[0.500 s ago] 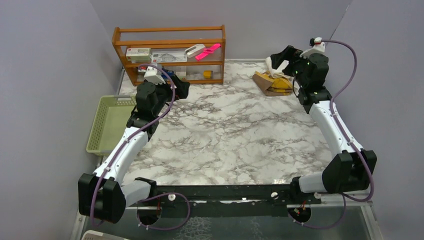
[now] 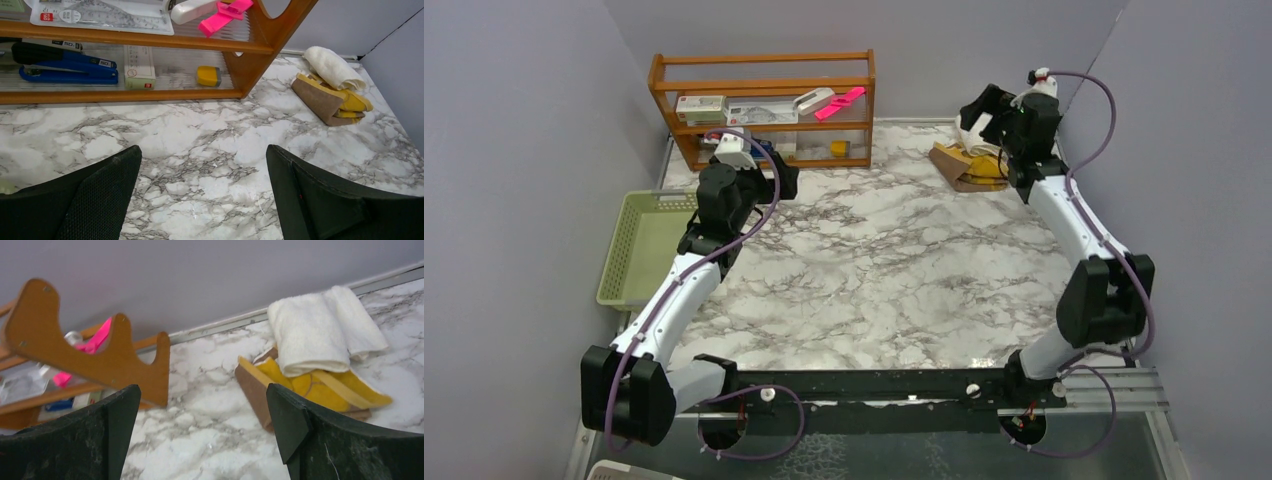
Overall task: Roll the towels
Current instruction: Pick up the towel at the corner of the board.
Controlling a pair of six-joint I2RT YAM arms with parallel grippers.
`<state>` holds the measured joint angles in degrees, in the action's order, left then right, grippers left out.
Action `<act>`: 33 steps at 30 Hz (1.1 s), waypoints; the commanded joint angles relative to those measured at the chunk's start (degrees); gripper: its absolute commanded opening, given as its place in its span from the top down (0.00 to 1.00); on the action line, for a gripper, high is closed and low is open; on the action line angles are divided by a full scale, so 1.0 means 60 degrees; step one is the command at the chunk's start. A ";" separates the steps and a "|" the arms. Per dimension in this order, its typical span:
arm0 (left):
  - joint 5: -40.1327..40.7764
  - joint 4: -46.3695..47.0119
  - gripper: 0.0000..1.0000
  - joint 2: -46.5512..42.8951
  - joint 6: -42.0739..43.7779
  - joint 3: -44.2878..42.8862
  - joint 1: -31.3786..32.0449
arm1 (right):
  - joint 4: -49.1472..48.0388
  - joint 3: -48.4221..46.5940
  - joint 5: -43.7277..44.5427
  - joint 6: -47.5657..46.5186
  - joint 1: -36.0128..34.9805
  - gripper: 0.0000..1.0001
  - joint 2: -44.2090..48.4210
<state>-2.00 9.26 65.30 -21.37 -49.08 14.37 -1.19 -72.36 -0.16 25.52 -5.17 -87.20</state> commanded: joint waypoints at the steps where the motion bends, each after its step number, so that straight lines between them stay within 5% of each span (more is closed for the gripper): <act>1: 0.0099 0.0076 0.01 0.0032 0.0499 0.0084 0.0022 | 0.1611 -0.1953 0.1093 0.0441 0.0112 0.00 -0.2265; 16: -0.0102 0.0050 0.01 -0.0410 0.0790 0.0175 0.0022 | 0.4128 -0.8178 0.2768 -0.0968 0.0451 0.00 -0.7944; 28: -0.0380 -0.0331 0.01 0.0082 0.0745 -0.0276 0.0022 | 0.3708 -0.9793 0.2467 -0.1670 0.0539 0.09 -1.0019; 30: -0.0366 -0.0180 0.01 0.0047 0.0688 -0.0214 0.0015 | 0.3485 -0.9589 0.2273 -0.1728 0.0550 0.24 -1.0092; 33: -0.0398 -0.0194 0.01 -0.0036 0.0667 -0.0204 0.0022 | 0.3276 -0.9632 0.1977 -0.1653 0.0569 0.74 -1.0113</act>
<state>-2.63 7.66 65.84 -17.19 -48.53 14.37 20.38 -128.42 14.17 15.94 -2.20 -146.76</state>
